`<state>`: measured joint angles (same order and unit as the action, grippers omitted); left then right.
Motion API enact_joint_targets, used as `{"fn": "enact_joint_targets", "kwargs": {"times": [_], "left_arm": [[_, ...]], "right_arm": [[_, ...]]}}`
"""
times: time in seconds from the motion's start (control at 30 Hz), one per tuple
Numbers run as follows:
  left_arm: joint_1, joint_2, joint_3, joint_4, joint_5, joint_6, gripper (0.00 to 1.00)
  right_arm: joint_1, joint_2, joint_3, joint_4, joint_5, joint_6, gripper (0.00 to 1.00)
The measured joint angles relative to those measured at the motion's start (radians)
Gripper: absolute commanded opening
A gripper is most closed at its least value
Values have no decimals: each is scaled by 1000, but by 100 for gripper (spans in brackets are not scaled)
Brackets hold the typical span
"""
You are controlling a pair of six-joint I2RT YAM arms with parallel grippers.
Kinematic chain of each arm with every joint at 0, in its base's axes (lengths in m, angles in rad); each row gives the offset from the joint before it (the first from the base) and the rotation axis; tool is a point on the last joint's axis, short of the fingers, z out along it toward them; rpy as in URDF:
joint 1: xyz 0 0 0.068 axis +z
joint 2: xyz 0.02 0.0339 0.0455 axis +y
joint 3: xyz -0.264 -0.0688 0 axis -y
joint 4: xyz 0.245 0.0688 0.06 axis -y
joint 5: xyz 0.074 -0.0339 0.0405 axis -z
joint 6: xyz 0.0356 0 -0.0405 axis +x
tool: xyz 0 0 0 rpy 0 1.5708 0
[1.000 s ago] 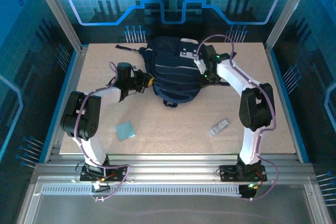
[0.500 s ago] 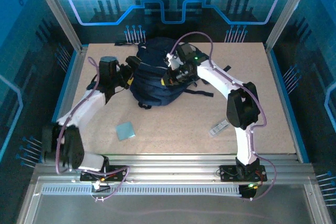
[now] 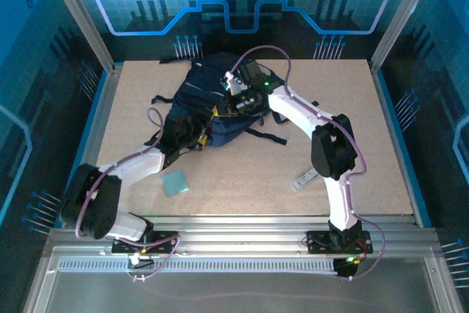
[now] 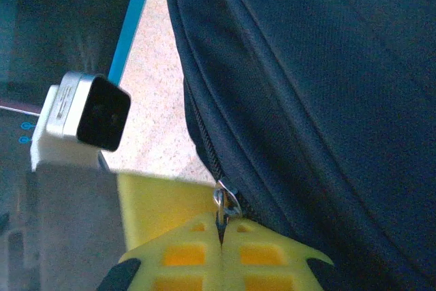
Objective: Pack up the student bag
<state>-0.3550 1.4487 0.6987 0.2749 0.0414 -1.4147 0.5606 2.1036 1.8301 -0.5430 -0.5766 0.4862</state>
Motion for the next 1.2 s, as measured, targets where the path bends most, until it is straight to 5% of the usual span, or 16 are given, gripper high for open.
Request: {"fn": "enact_joint_targets", "kwargs": {"times": [0.33, 0.4, 0.63, 0.87, 1.2], "left_arm": [[-20, 138, -15, 227, -67, -47, 19], [-20, 150, -15, 247, -61, -43, 0], [-8, 155, -15, 240, -56, -23, 0], [-7, 145, -15, 206, -31, 6, 0], [-8, 94, -29, 178, 8, 10, 0]], "right_arm": [[1, -129, -216, 57, 52, -39, 0], [-4, -145, -241, 32, 87, -93, 0], [-63, -150, -269, -109, 205, -306, 0], [-79, -139, -271, -156, 531, -521, 0], [-195, 136, 94, -239, 798, -609, 0]]}}
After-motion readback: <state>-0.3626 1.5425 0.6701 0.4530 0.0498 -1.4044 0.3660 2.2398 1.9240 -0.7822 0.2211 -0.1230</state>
